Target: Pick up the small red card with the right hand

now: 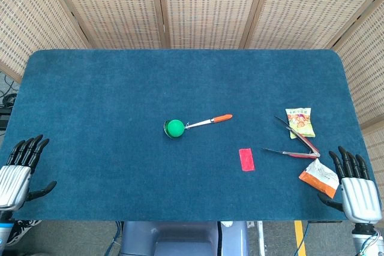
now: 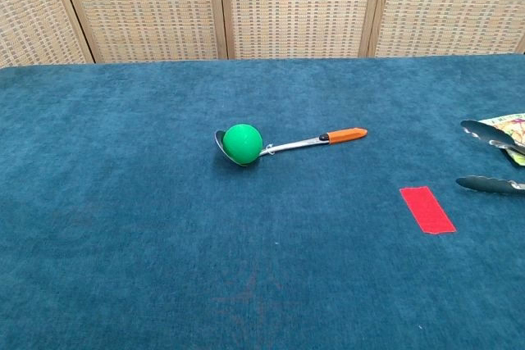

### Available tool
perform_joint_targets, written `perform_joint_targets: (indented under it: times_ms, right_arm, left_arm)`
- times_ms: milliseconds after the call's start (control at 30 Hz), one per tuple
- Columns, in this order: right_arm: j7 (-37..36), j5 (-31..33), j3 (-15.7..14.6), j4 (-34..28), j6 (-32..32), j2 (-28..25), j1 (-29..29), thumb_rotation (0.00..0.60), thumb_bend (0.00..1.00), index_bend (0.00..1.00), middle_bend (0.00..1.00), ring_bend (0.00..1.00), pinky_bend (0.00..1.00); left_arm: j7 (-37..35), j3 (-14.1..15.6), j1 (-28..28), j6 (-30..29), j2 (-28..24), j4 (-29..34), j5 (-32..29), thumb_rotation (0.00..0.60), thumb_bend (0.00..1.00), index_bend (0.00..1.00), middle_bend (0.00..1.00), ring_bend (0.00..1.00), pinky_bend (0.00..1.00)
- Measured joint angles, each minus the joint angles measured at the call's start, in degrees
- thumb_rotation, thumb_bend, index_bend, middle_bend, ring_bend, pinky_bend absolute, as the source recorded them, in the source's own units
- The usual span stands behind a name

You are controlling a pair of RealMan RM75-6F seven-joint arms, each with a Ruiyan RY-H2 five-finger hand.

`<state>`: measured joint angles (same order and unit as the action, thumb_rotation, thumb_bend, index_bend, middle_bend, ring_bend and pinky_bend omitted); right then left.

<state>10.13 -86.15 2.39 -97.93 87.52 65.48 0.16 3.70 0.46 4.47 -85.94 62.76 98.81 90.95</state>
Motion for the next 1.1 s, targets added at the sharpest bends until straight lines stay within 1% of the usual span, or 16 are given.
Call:
perform_joint_targets:
  times_ms: [1100]
  right_arm:
    - [1.33, -0.15, -0.27, -0.32, 0.27, 0.25, -0.25, 0.6, 0.13, 0.05, 0.0, 0.0, 0.0]
  left_arm:
    - [-0.51, -0.03, 0.34, 0.3, -0.1, 0.05, 0.31, 0.6, 0.21, 0.0, 0.0, 0.0, 0.0]
